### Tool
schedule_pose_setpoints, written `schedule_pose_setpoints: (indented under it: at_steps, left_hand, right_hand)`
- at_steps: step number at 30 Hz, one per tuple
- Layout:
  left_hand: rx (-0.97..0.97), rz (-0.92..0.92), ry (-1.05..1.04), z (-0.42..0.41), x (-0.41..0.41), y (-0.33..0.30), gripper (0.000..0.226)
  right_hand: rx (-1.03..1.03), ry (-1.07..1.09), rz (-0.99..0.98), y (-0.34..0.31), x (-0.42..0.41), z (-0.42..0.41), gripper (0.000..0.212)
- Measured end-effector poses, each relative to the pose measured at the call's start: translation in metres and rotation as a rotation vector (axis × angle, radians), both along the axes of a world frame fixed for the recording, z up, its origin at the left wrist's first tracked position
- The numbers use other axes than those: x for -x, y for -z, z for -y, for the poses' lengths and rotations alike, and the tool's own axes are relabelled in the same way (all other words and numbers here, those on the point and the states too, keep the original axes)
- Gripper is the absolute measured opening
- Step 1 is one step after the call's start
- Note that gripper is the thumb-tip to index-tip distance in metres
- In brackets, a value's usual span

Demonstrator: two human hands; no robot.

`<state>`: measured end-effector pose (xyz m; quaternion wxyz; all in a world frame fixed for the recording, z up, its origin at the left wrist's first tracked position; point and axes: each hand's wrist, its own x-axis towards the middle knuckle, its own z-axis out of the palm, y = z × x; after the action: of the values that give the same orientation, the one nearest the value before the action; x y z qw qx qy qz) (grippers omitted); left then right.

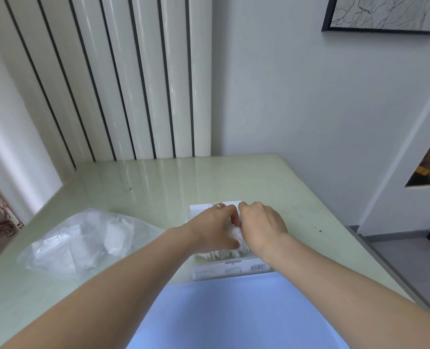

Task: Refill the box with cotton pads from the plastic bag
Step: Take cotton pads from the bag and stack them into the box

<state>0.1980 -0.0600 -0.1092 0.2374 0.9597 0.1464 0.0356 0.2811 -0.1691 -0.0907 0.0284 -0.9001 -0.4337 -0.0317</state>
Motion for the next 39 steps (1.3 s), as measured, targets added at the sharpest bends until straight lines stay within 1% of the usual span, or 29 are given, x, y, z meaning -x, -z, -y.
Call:
schedule_pose_setpoints:
  at_steps: [2,4,6,11,13,15,17,19,20,22,24,26,28,31,33,35,39]
  left_hand:
    - [-0.018,-0.015,-0.015,0.0,0.0,0.0,0.051]
    - [-0.025,-0.034,-0.033,0.001,0.0,0.0,0.06]
    - [-0.064,-0.051,-0.037,0.002,-0.002,0.002,0.065]
    - [-0.229,-0.083,-0.06,0.006,-0.009,0.008,0.052]
    - [-0.313,-0.11,-0.054,0.007,-0.011,0.008,0.049]
    - [-0.374,-0.133,-0.051,0.009,-0.012,0.008,0.05]
    - [-0.435,-0.142,-0.044,0.011,-0.014,0.01,0.052]
    - [-0.468,-0.15,-0.054,0.013,-0.016,0.013,0.055]
    - [-0.477,-0.151,-0.067,0.013,-0.019,0.014,0.055]
    - [-0.48,-0.161,-0.104,0.013,-0.021,0.013,0.045]
    - [-0.489,-0.17,-0.136,0.014,-0.022,0.012,0.035]
    - [-0.522,-0.157,-0.128,0.016,-0.021,0.012,0.037]
    - [-0.559,-0.137,-0.107,0.017,-0.02,0.014,0.042]
    - [-0.581,-0.118,-0.082,0.017,-0.019,0.016,0.047]
    - [-0.586,-0.129,-0.075,0.019,-0.019,0.014,0.049]
    - [-0.553,-0.126,-0.074,0.022,-0.016,0.012,0.056]
    - [-0.354,-0.115,-0.119,0.021,-0.001,-0.016,0.077]
  right_hand:
    - [-0.006,0.047,-0.079,-0.002,-0.004,-0.004,0.025]
    - [-0.05,0.101,-0.209,-0.006,-0.01,-0.006,0.016]
    - [-0.094,0.106,-0.297,-0.01,-0.014,-0.007,0.013]
    - [-0.119,0.089,-0.321,-0.005,-0.008,0.003,0.025]
    - [-0.113,0.098,-0.35,-0.006,-0.007,0.005,0.025]
    - [-0.088,0.083,-0.33,-0.013,-0.005,0.008,0.017]
    - [-0.062,0.051,-0.254,-0.02,-0.002,0.011,0.011]
    - [-0.058,0.013,-0.222,-0.023,0.006,0.012,0.018]
    - [-0.071,0.013,-0.245,-0.023,0.009,0.011,0.021]
    - [-0.105,0.044,-0.315,-0.021,0.014,0.006,0.025]
    - [-0.101,0.061,-0.343,-0.016,0.014,0.002,0.026]
    - [-0.081,0.061,-0.328,-0.012,0.013,0.002,0.027]
    - [-0.069,0.041,-0.281,-0.008,0.013,0.004,0.025]
    - [0.0,-0.041,-0.096,-0.001,0.014,0.008,0.023]
    - [-0.011,-0.038,-0.026,0.005,0.013,0.011,0.024]
    - [-0.04,-0.02,-0.022,0.004,0.013,0.015,0.026]
    - [-0.171,-0.056,0.007,-0.007,0.019,0.027,0.032]
